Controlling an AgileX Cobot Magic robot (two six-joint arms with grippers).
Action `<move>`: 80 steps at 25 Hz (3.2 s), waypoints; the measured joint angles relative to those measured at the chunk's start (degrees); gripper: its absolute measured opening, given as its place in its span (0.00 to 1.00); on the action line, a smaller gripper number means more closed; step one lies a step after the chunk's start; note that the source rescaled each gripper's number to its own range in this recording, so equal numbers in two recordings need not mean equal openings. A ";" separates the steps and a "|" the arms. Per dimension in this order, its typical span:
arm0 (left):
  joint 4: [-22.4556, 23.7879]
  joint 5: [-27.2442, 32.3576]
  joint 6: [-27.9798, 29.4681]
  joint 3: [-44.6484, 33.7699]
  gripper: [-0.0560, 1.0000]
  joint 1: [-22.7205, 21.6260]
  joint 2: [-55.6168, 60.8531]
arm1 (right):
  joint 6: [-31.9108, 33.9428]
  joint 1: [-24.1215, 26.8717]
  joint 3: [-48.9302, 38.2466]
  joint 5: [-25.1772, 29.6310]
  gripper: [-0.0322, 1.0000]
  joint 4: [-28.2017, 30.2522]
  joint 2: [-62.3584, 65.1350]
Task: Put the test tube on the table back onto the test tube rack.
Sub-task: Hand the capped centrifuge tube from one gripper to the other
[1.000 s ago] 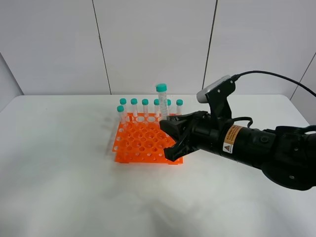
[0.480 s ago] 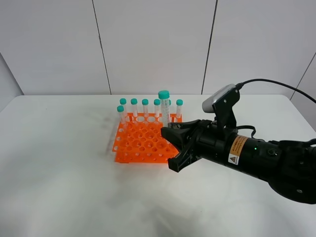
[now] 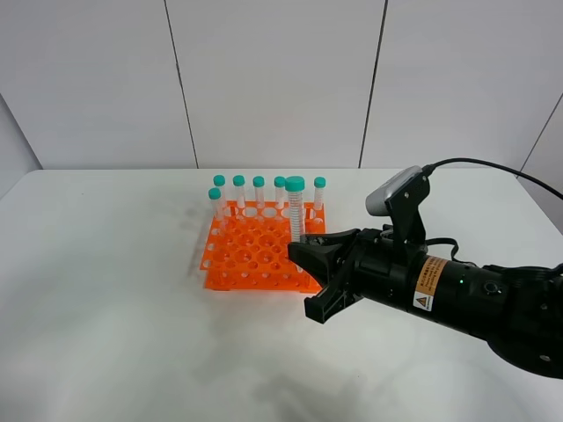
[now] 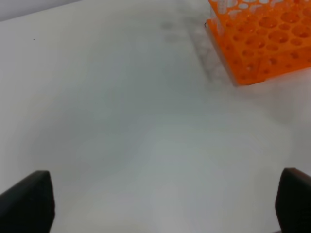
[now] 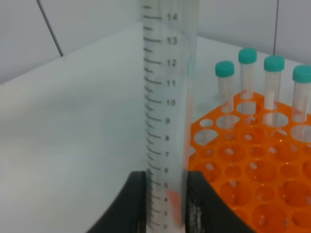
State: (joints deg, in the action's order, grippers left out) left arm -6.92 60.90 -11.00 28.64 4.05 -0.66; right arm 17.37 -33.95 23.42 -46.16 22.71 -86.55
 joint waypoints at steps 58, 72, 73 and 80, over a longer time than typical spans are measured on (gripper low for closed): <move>-19.00 -9.99 -17.34 13.75 1.00 15.21 -17.48 | -9.96 0.00 0.00 6.36 0.06 -0.26 0.00; -42.80 -20.56 -41.27 14.00 1.00 20.67 -39.13 | -10.02 0.00 0.00 6.00 0.06 -0.26 0.00; -43.04 -21.56 -41.90 14.00 1.00 21.29 -40.41 | -10.02 0.00 0.00 6.00 0.06 -0.26 0.00; -43.62 -29.74 -46.00 14.00 1.00 24.77 -49.56 | -10.02 0.00 0.00 5.78 0.06 -0.26 0.00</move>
State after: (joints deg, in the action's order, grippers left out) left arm -50.54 31.15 -57.01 42.64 28.82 -50.22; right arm 7.34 -33.95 23.42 -40.37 22.45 -86.55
